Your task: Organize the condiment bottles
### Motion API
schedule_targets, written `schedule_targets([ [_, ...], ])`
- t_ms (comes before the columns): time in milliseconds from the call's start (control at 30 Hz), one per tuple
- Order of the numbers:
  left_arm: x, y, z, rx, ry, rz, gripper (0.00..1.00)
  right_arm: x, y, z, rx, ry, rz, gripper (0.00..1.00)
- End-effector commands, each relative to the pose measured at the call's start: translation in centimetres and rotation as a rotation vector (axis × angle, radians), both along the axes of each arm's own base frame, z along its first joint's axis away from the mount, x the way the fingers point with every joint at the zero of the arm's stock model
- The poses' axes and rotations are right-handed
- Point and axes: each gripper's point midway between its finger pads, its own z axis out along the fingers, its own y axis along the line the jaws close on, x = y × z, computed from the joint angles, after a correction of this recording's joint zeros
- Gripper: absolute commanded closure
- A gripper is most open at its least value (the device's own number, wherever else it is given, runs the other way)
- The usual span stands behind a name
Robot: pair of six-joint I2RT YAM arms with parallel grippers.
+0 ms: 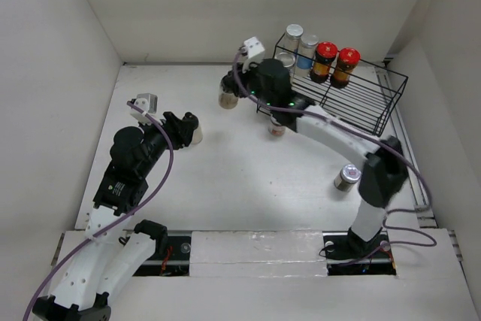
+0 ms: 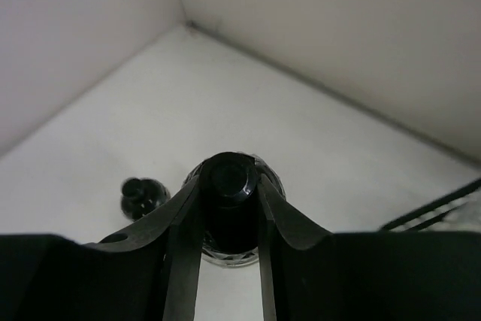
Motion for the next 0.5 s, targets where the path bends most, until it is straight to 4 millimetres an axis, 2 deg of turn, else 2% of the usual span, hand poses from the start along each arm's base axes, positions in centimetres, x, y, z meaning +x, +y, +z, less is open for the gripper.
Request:
schedule_targets([
  [0, 0.1, 0.2, 1.0, -0.004, -0.048, 0.005, 0.52, -3.0, -6.4, 13.6, 0.206, -0.231, -0.039, 0.94],
  [33, 0.1, 0.2, 1.0, -0.004, -0.048, 0.005, 0.52, -3.6, -7.9, 13.5, 0.202, -0.214, -0.056, 0.94],
  [67, 0.1, 0.2, 1.0, -0.004, -0.048, 0.005, 0.52, -4.9, -10.0, 14.3, 0.207, -0.224, -0.074, 0.94],
  [133, 0.1, 0.0, 1.0, -0.005, -0.048, -0.004, 0.52, -4.9, -13.9, 14.1, 0.187, -0.210, -0.169, 0.94],
  [167, 0.1, 0.0, 1.0, -0.005, -0.048, -0.004, 0.52, -5.8, -15.7, 14.6, 0.190, -0.219, -0.197, 0.94],
  [233, 0.2, 0.0, 0.8, -0.002, -0.039, -0.004, 0.52, -6.0, -17.8, 14.5, 0.180, -0.215, -0.237, 0.92],
  [267, 0.2, 0.0, 0.8, -0.002, -0.039, -0.004, 0.52, -5.6, -19.6, 14.2, 0.171, -0.212, -0.278, 0.92],
  [367, 0.2, 0.0, 0.8, -0.002, -0.039, -0.004, 0.52, -4.4, -22.8, 13.2, 0.157, -0.194, -0.355, 0.92],
  [467, 0.2, 0.0, 0.8, -0.002, -0.039, -0.004, 0.52, -3.1, -24.3, 11.7, 0.136, -0.169, -0.394, 0.92],
])
